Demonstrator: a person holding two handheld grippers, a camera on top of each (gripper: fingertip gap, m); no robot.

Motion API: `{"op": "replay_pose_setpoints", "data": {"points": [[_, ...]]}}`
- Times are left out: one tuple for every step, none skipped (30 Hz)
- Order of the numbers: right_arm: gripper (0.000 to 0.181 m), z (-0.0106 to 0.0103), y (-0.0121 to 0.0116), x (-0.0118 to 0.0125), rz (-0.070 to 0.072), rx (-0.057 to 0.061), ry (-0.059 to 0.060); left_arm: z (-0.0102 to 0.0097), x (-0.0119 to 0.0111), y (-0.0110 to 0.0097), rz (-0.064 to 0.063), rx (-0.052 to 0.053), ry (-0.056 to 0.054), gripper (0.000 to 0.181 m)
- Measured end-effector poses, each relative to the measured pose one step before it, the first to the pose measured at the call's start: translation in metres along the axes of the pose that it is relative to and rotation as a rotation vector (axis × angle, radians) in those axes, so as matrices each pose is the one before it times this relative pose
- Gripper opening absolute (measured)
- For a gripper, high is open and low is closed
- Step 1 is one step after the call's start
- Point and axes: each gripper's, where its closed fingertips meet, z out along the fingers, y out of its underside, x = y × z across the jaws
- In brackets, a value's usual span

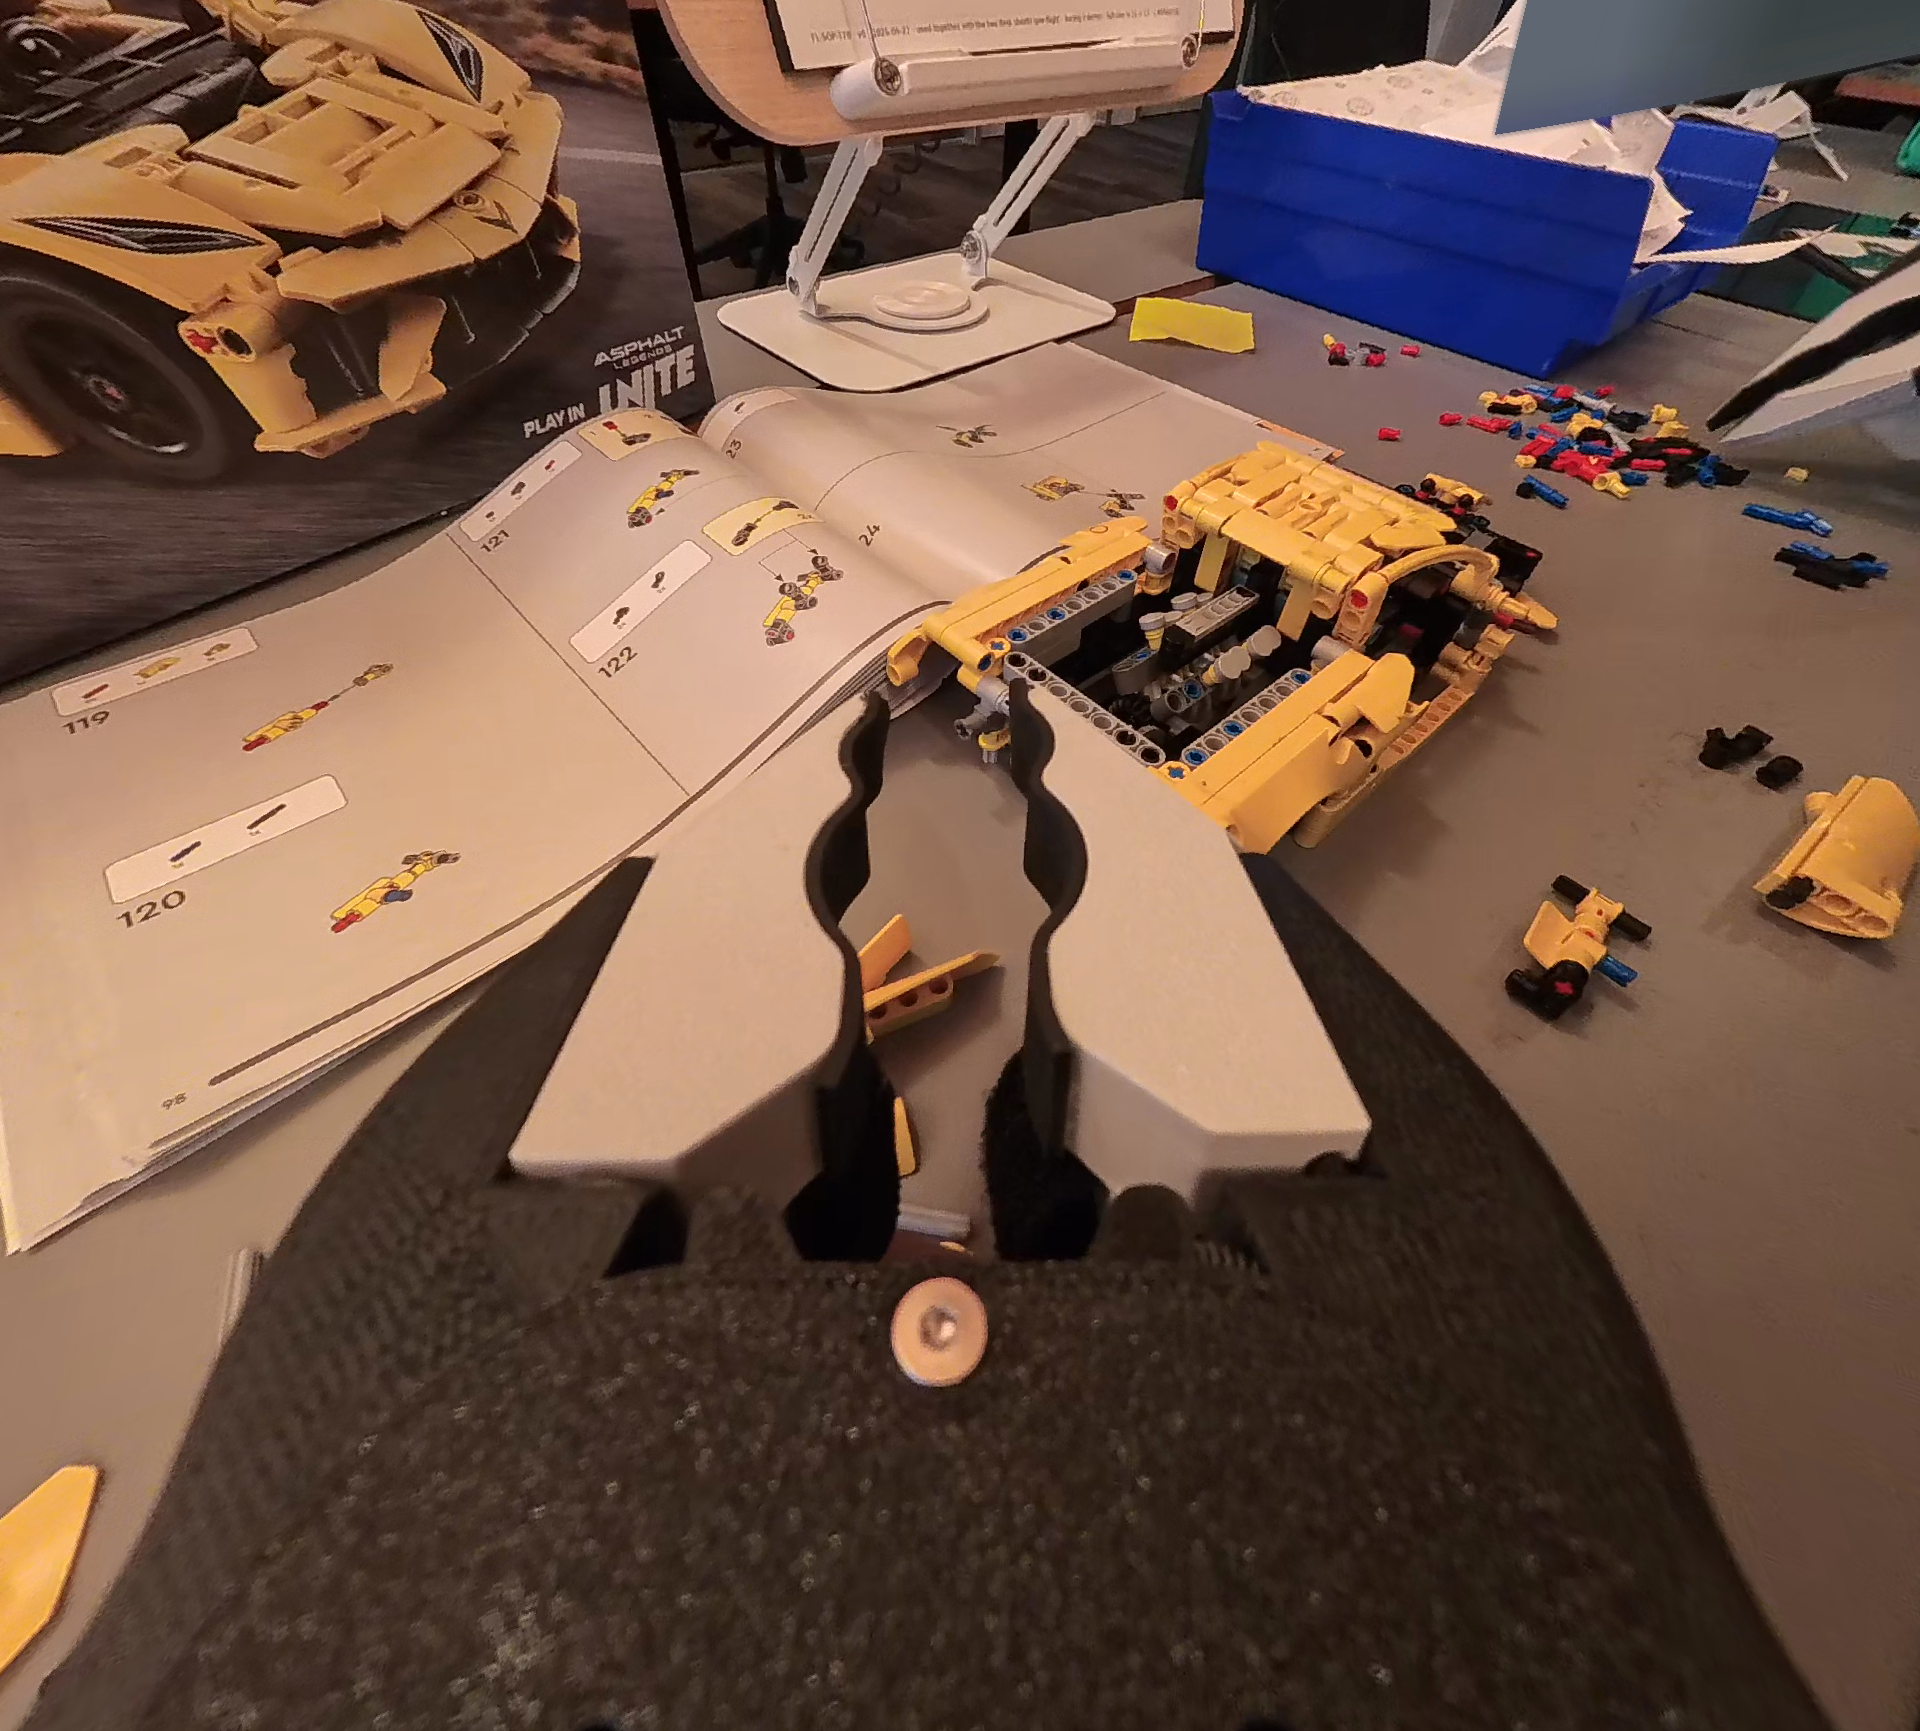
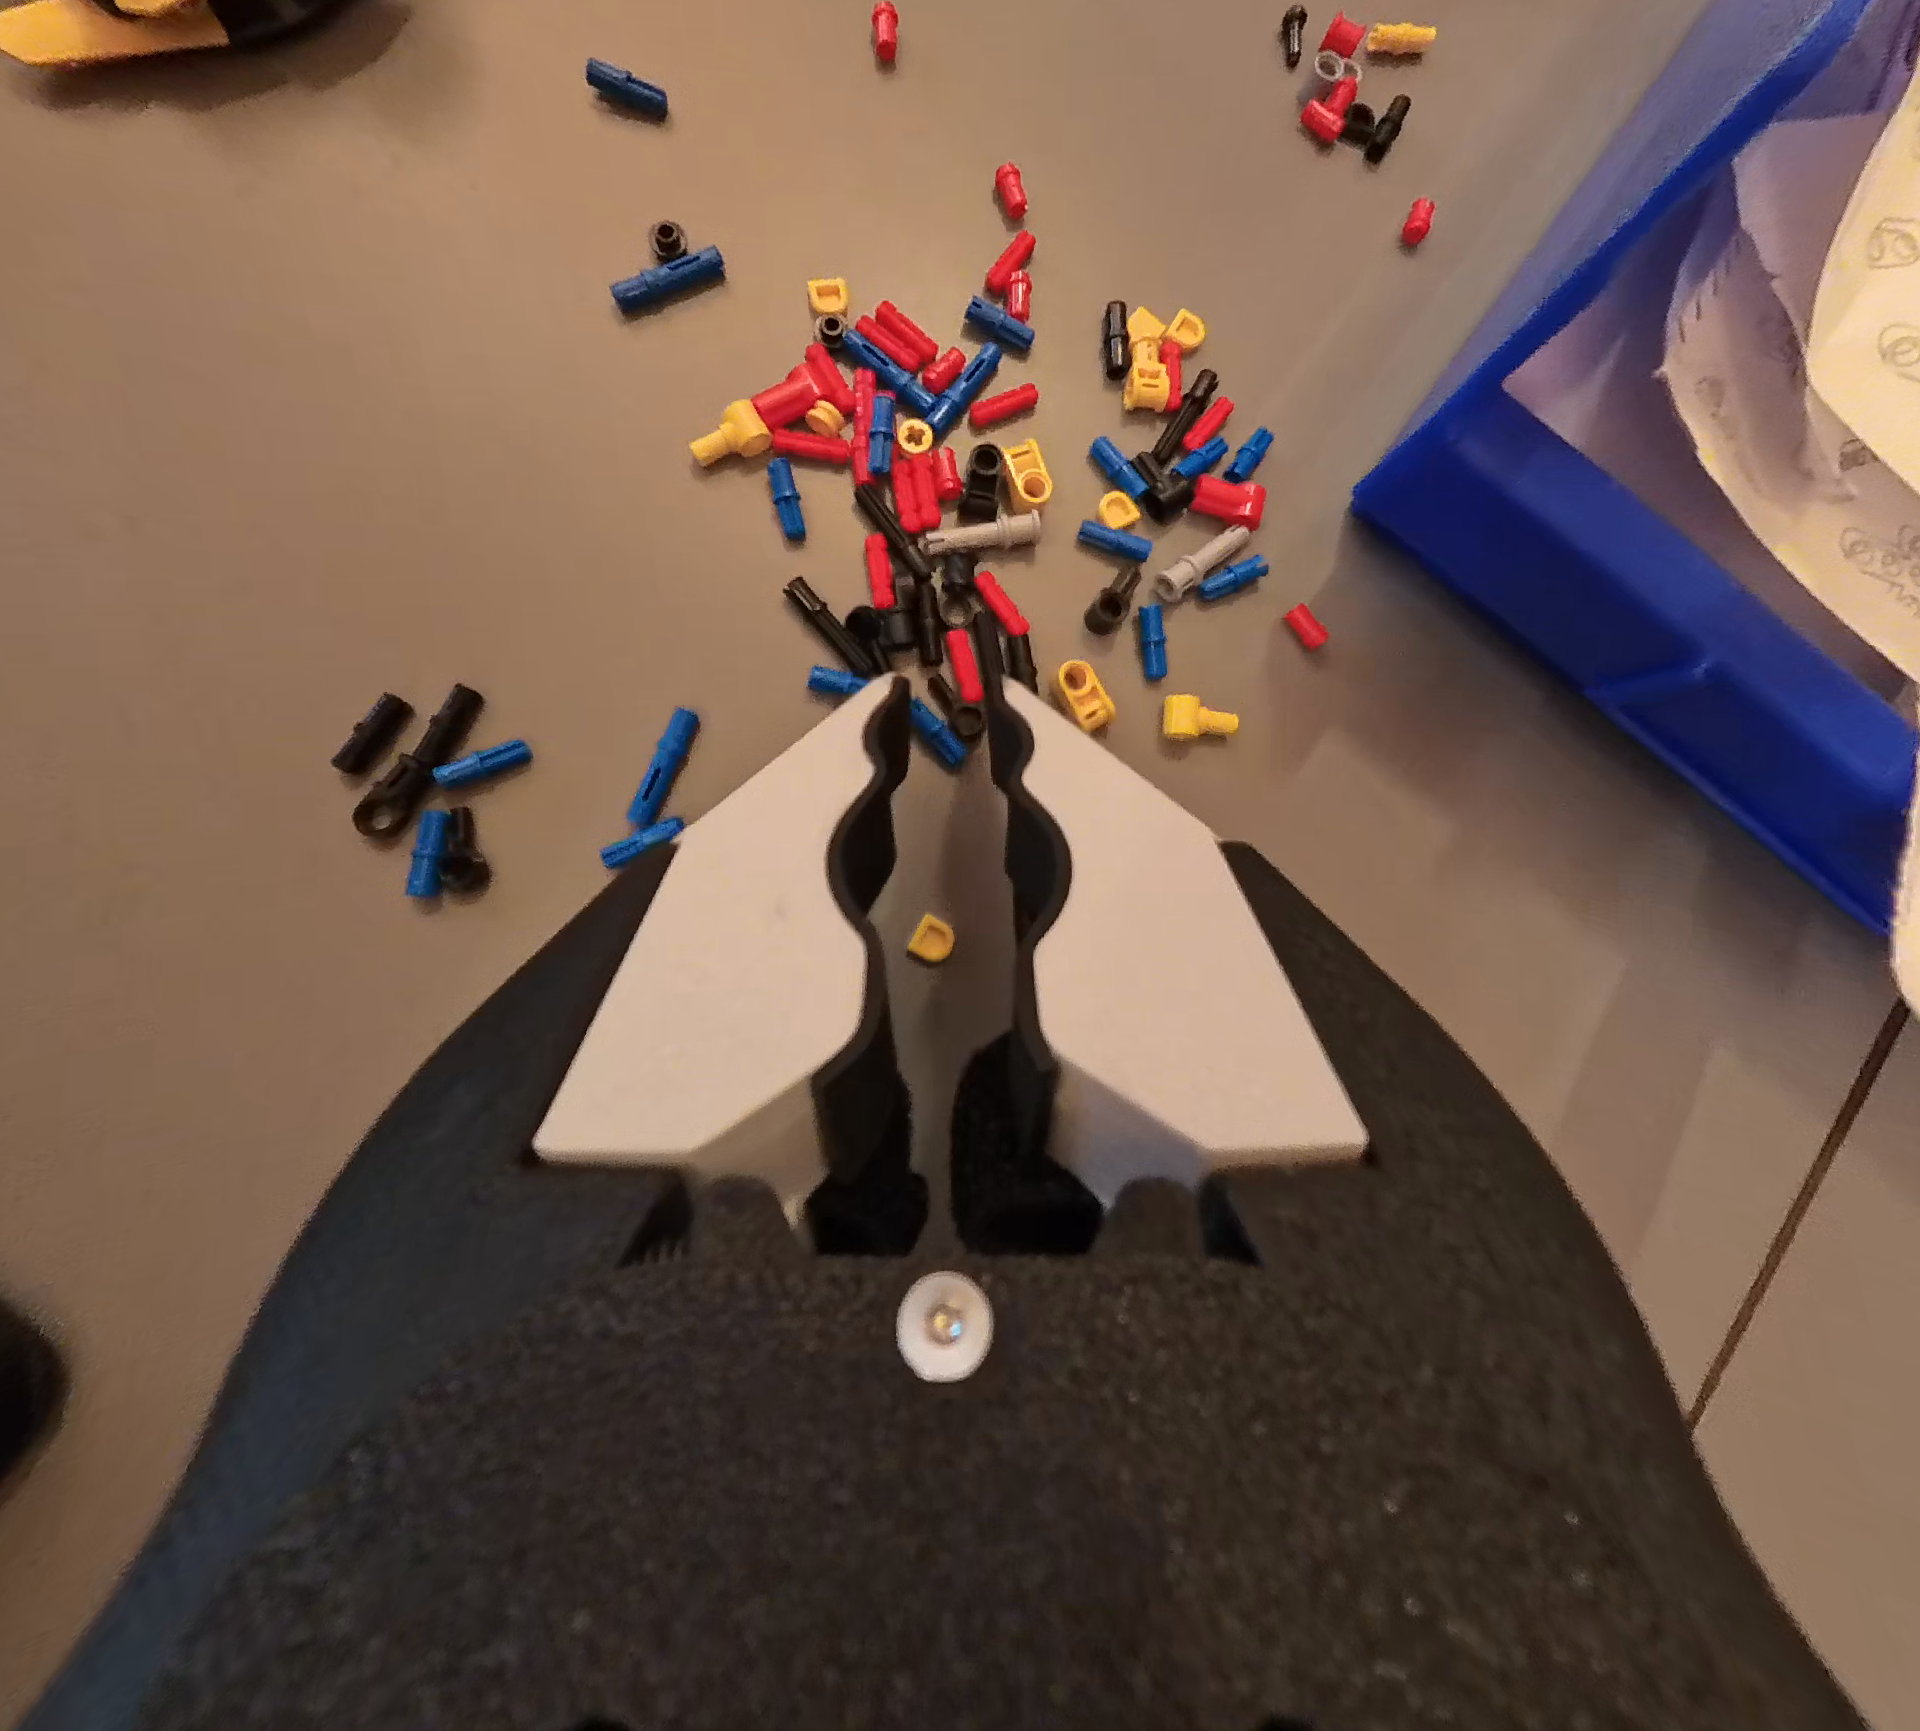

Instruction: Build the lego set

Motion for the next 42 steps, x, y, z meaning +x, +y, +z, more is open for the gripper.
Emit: {"op": "replay_pose_setpoints", "data": {"points": [[0.013, 0.00151, -0.00148, -0.00001, -0.0051, 0.0021, -0.0017, -0.00001, 0.00006, -0.00013, 0.0001, 0.0002, 0.0004, 0.024], [0.012, 0.00165, -0.00175, 0.00016, -0.0044, 0.0029, -0.0029, -0.00001, -0.00008, 0.00016, 0.0004, -0.0004, -0.0003, 0.024], [0.012, 0.00177, -0.00163, 0.00061, -0.0034, 0.0002, -0.0025, -0.00001, -0.00017, 0.00016, 0.0005, -0.0004, -0.0009, 0.024], [0.012, 0.00206, -0.00176, 0.00068, -0.0035, -0.0001, -0.0037, -0.00014, -0.0001, -0.00009, -0.0001, 0.0002, -0.0006, 0.024], [0.012, 0.00206, -0.00222, 0.00057, -0.0041, 0.0028, -0.0055, -0.00001, -0.00001, -0.00022, -0.0007, 0.0009, 0.0001, 0.024], [0.011, 0.00215, -0.00234, 0.00041, -0.0035, 0.0034, -0.007, -0.00014, -0.00014, -0.00003, -0.0003, 0.0005, -0.0003, 0.024], [0.011, 0.00223, -0.00197, 0.00022, -0.002, 0.001, -0.0077, 0.00007, -0.00021, 0.00015, 0.0004, -0.0006, -0.0009, 0.024], [0.01, 0.00225, -0.0012, 0.00005, -0.0025, -0.0028, -0.008, 0.00004, -0.00014, 0.00021, 0.0003, -0.001, -0.0005, 0.024], [0.009, 0.002, -0.00061, -0.00016, -0.0039, -0.0048, -0.0064, 0.00004, -0.00005, 0.00006, -0.0001, -0.0006, 0.0, 0.024], [0.009, 0.00174, -0.00038, 0.00035, -0.0051, -0.0046, -0.0011, -0.00002, -0.00014, 0.00009, -0.0002, 0.0001, -0.0005, 0.024], [0.008, 0.00149, -0.0002, 0.00022, -0.0041, -0.0029, -0.001, 0.00005, -0.00016, 0.00011, -0.0005, -0.0002, -0.0004, 0.024], [0.007, 0.00121, 0.00012, -0.00012, -0.0024, -0.0029, -0.0023, 0.00005, -0.00018, 0.00016, -0.0009, -0.0007, 0.0002, 0.024], [0.007, 0.00139, 0.00044, 0.00023, -0.0003, -0.0031, -0.0009, 0.0, -0.00001, 0.00005, -0.0008, -0.0005, 0.0005, 0.024], [0.007, 0.00135, 0.00101, 0.00005, 0.0002, -0.0043, -0.0014, 0.0001, 0.00004, 0.00008, -0.0003, -0.0001, 0.0005, 0.024], [0.007, 0.00069, -0.00015, 0.00023, 0.0002, 0.0024, 0.0005, -0.00003, 0.00019, -0.00015, 0.0004, 0.0005, 0.0005, 0.024], [0.005, -0.00012, -0.0009, -0.00046, 0.0001, 0.0072, -0.0026, -0.00006, 0.00009, -0.00018, 0.0004, 0.0007, 0.0005, 0.024], [0.004, -0.00021, 0.00017, -0.00015, 0.0001, -0.0019, -0.0001, 0.00001, 0.00005, -0.00003, -0.0002, 0.0002, 0.0002, 0.024], [0.004, -0.00066, 0.00036, 0.0, -0.0007, -0.0038, 0.0004, -0.00003, 0.00002, 0.00006, -0.0003, -0.0004, 0.0, 0.024], [0.003, -0.00173, -0.00025, 0.00043, -0.0029, -0.0016, 0.004, -0.00007, -0.0002, -0.00009, 0.0001, 0.0, -0.0008, 0.024], [0.003, -0.00328, -0.00199, 0.00103, -0.002, 0.0096, 0.0086, -0.00015, -0.00012, -0.00036, 0.0002, 0.0016, -0.0009, 0.024], [0.003, -0.00453, -0.00381, 0.00039, 0.0027, 0.018, 0.0051, -0.00026, 0.0, -0.00039, -0.0004, 0.002, 0.0, 0.024], [0.003, -0.00551, -0.00523, -0.00108, 0.0055, 0.0164, -0.0009, -0.0001, 0.00013, -0.00039, -0.0002, 0.0009, 0.0004, 0.024], [0.003, -0.00625, -0.00746, -0.00369, 0.0018, 0.0187, -0.0062, -0.00021, 0.00017, -0.00022, 0.0007, 0.0006, -0.0002, 0.024], [0.003, -0.00632, -0.01, -0.00761, -0.0071, 0.0281, -0.016, -0.00026, 0.00018, -0.00027, 0.0011, 0.0011, -0.0002, 0.024], [0.003, -0.00536, -0.01211, -0.01192, -0.0159, 0.0372, -0.0263, -0.00029, 0.00035, -0.00042, 0.0015, 0.0016, 0.0002, 0.024], [0.003, -0.00274, -0.01265, -0.01576, -0.0166, 0.0396, -0.0376, -0.00045, 0.0007, -0.00073, 0.0016, 0.0029, 0.001, 0.024], [0.003, 0.0006, -0.01111, -0.01894, -0.0142, 0.0309, -0.0495, -0.00054, 0.00095, -0.00121, 0.0009, 0.0052, 0.0024, 0.024], [0.003, 0.00408, -0.00933, -0.02121, -0.0116, 0.0243, -0.0586, -0.00063, 0.00089, -0.00165, 0.0007, 0.0072, 0.0026, 0.024], [0.003, 0.00677, -0.008, -0.02182, -0.0106, 0.0238, -0.0615, -0.00061, 0.00055, -0.00139, 0.001, 0.0058, 0.0007, 0.023], [0.003, 0.00902, -0.00617, -0.01925, -0.0054, 0.0195, -0.0498, -0.00056, 0.00025, -0.0009, 0.0009, 0.0026, -0.0004, 0.023], [0.003, 0.01088, -0.00411, -0.01754, 0.0036, 0.0125, -0.0473, -0.00049, 0.00034, -0.00048, 0.0005, 0.0015, 0.0005, 0.023], [0.003, 0.01219, -0.00105, -0.01606, 0.007, -0.0023, -0.048, -0.00061, 0.00041, -0.00076, 0.0004, 0.0023, 0.0011, 0.023], [0.003, 0.01288, 0.00085, -0.01285, 0.0053, -0.0091, -0.0361, -0.00084, 0.00051, -0.00118, 0.001, 0.0044, 0.0007, 0.023], [0.003, 0.01218, 0.00324, -0.00977, -0.004, -0.0209, -0.0255, -0.00092, 0.00061, -0.00146, 0.0012, 0.006, 0.0008, 0.023], [0.003, 0.01059, 0.00512, -0.00498, -0.0123, -0.0337, -0.0034, -0.00089, 0.00075, -0.00144, -0.0001, 0.0057, 0.0021, 0.023], [0.003, 0.0085, 0.00373, -0.00221, -0.0139, -0.0299, 0.0101, -0.00089, 0.00088, -0.001, -0.0024, 0.0054, 0.0025, 0.023], [0.003, 0.00668, 0.00198, -0.00169, -0.012, -0.0219, 0.0115, -0.00076, 0.00078, -0.00022, -0.0038, 0.0029, 0.0029, 0.023], [0.003, 0.00511, 0.00144, -0.00296, -0.0137, -0.0211, 0.0023, -0.00055, 0.00088, 0.00036, -0.0031, -0.0003, 0.0032, 0.023], [0.003, 0.00293, 0.00247, -0.00148, -0.0199, -0.0281, 0.0076, -0.00051, 0.00083, 0.00007, -0.001, 0.0004, 0.0023, 0.023], [0.003, 0.00092, 0.00277, 0.00239, -0.0203, -0.0256, 0.0268, -0.00038, 0.00069, -0.00033, 0.0002, 0.0025, 0.0018, 0.024], [0.003, 0.00006, 0.00282, 0.00324, -0.0121, -0.0169, 0.0254, -0.00043, 0.00058, -0.0004, -0.0008, 0.0023, 0.0021, 0.024], [0.003, 0.0005, 0.00312, 0.00145, -0.002, -0.014, 0.0085, -0.00015, 0.00052, -0.0001, -0.0021, 0.001, 0.0026, 0.024]]}}
